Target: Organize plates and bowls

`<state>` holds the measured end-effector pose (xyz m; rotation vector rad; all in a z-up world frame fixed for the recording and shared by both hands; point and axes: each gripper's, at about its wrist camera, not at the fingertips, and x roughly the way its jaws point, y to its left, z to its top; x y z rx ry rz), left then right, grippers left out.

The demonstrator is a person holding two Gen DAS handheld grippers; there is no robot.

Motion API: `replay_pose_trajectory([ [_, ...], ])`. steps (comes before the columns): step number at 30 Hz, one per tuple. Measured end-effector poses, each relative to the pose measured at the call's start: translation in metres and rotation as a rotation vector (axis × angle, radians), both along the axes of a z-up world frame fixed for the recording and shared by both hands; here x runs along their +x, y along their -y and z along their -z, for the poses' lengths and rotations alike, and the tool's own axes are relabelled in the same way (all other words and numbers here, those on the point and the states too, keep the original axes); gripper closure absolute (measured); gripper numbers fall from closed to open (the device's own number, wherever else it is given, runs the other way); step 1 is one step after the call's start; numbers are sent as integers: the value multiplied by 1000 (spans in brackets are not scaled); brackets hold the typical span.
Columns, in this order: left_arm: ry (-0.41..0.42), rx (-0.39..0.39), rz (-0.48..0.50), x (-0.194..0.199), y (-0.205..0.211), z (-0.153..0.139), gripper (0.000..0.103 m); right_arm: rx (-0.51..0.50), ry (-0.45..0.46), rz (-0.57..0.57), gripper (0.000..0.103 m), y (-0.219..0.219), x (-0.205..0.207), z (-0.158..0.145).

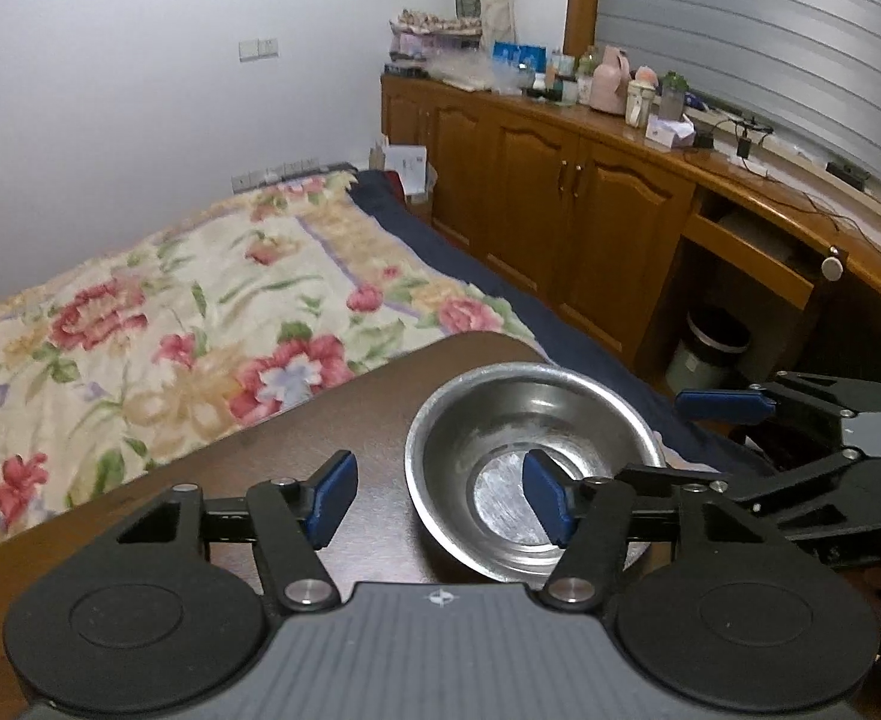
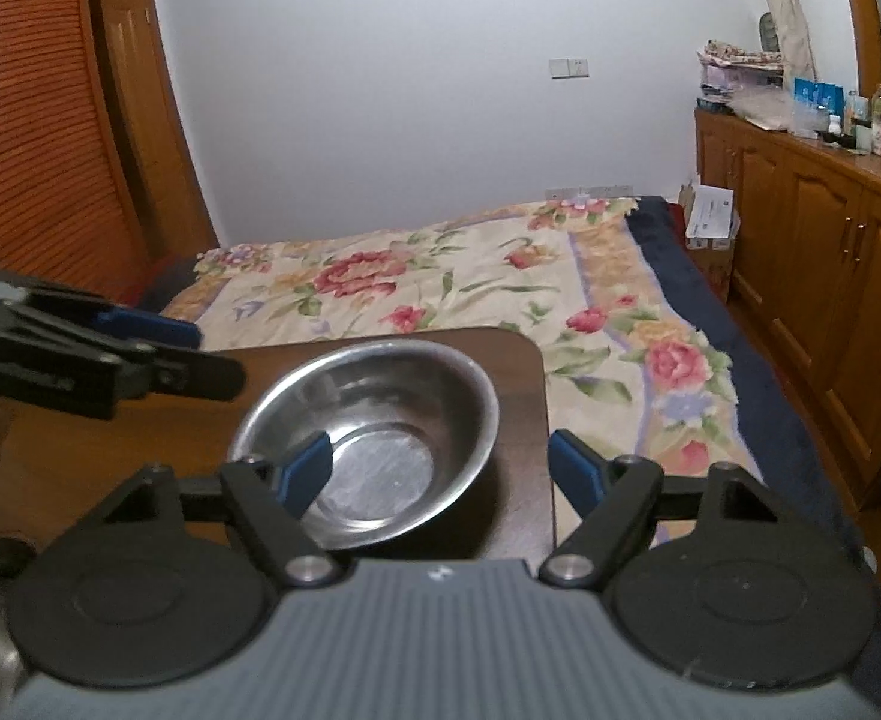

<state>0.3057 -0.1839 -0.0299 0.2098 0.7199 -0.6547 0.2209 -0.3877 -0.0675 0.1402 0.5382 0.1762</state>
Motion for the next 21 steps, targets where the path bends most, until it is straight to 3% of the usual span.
replay_pose_trajectory([
  [7,-66,38,1,20,9,19,44,23,-41,-25,43,-3,6,5],
  [14,-118,19,5,31,12,24,53,48,-65,-34,48,-5,11,10],
  [18,-143,27,11,34,14,28,70,62,-69,-23,51,-4,14,12],
  [21,-156,32,-2,36,13,30,78,89,-81,-12,64,-2,17,14],
])
